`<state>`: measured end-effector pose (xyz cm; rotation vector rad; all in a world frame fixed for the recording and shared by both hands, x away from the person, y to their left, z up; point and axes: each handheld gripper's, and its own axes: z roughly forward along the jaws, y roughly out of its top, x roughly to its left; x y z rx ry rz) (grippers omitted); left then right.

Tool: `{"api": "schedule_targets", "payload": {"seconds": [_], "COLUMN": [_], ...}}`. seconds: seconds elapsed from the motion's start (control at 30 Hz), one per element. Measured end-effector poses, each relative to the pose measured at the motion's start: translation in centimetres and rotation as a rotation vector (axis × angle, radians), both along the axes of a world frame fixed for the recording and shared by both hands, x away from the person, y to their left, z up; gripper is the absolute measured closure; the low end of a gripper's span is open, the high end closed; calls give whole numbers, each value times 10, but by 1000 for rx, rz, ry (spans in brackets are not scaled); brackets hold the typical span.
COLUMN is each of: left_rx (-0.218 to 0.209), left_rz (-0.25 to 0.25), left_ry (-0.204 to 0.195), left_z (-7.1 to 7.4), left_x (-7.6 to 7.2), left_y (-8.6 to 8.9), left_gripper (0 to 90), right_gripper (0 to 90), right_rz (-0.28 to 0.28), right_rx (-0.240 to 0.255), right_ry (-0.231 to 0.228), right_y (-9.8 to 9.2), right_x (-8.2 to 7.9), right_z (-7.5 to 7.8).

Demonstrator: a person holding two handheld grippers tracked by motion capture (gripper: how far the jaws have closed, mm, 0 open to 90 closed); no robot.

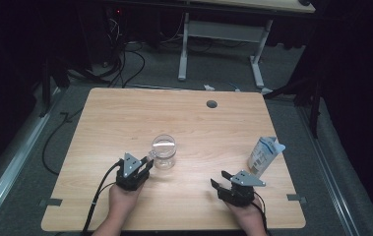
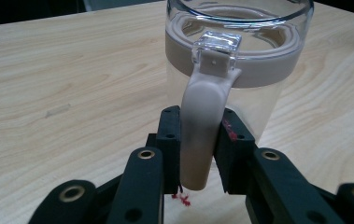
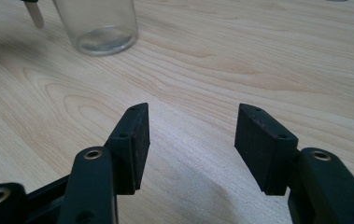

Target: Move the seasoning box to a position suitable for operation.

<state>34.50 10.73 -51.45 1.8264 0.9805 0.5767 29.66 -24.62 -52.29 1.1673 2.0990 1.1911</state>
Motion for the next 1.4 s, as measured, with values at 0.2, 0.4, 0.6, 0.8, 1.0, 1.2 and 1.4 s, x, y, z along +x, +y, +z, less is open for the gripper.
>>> {"api": "schedule_targets", "payload": {"seconds": [0.2, 0.4, 0.6, 0.8, 1.0, 1.2, 1.4], "left_rx": [-13, -11, -17, -19, -25, -10, -26], "left_rz": [-38, -79, -129, -182, -218, -212, -148], "left_ry": [-5, -7, -10, -9, -14, -18, 3], "left_z": [-1, -1, -1, -1, -2, -2, -3], "left_x": [-15, -29, -38, -35, -25, -22, -19], "left_y": [-2, -7, -15, -20, -17, -21, -15], "left_gripper": [730, 730, 730, 730, 732, 729, 640], "right_gripper": [453, 453, 453, 454, 454, 454, 453], "right_rz": [1, -3, 0, 3, -1, 0, -1], "right_rx": [1, -3, -5, -5, -6, -9, -6], "right_ry": [1, 2, -1, 2, 1, 3, 2], "right_y": [1, 2, 2, 3, 2, 2, 1], "right_x": [0, -1, -1, -1, -1, -1, -2], "right_z": [0, 0, 0, -1, -1, -1, -1]}}
